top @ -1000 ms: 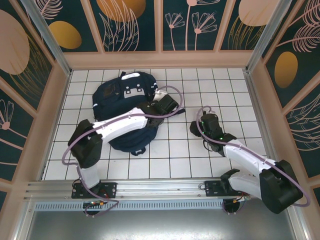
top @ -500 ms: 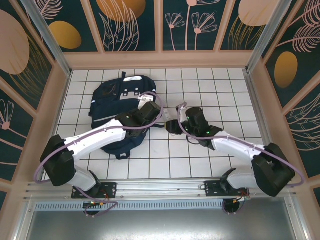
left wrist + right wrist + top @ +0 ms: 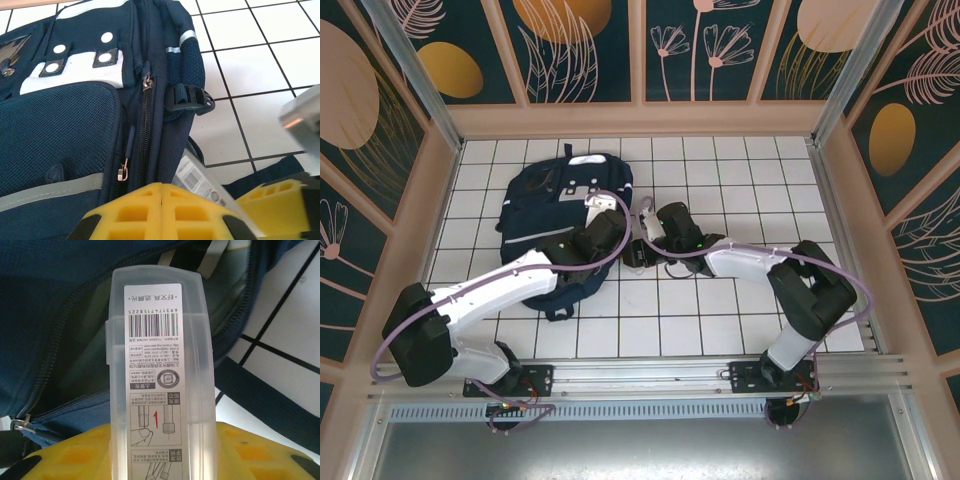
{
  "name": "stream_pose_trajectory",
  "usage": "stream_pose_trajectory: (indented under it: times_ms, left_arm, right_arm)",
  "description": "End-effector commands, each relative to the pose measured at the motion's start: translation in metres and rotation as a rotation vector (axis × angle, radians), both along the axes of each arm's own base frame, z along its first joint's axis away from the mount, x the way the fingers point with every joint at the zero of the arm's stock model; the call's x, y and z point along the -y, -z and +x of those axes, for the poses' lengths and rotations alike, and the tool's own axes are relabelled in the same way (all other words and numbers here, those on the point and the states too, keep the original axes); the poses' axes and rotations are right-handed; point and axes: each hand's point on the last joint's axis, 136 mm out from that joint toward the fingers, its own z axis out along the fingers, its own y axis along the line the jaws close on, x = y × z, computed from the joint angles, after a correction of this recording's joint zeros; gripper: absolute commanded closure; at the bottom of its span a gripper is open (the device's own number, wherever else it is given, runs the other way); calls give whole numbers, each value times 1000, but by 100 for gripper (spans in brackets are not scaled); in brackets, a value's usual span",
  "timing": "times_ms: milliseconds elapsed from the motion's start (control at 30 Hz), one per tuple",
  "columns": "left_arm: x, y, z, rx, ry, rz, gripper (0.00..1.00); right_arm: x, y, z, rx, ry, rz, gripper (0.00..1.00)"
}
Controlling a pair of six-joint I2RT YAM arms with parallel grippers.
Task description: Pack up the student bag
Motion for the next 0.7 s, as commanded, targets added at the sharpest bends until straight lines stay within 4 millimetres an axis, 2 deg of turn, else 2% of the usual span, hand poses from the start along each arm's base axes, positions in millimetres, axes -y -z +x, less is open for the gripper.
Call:
stream_pose_trajectory:
  times_ms: [0, 100, 300, 333, 433, 500, 567, 667]
  left_arm:
    - [4, -35, 7, 95, -24, -126, 100]
    - [5, -34, 4, 93, -10, -144, 100]
    - [14, -41, -2, 89, 37, -228, 100]
    - [11, -31, -5, 73, 35, -214, 100]
    - [7, -28, -7, 71, 26, -211, 100]
    - [3, -28, -9, 74, 15, -213, 100]
    - [-1, -28, -11, 77, 10, -214, 100]
    - [-6, -25, -12, 74, 1, -200, 100]
  right_arm:
    - [-18, -9, -6, 11, -78, 20, 64]
    - [-25, -7, -2, 8, -75, 0, 64]
    - [-40, -11, 24, 3, -23, 8, 62]
    - [-43, -12, 26, 0, -20, 15, 62]
    - [-48, -8, 41, 0, 22, -11, 58]
    - [-43, 2, 51, 2, 66, -63, 46]
    - [-37, 4, 50, 13, 86, -70, 34]
    - [-19, -1, 47, 45, 134, -66, 26]
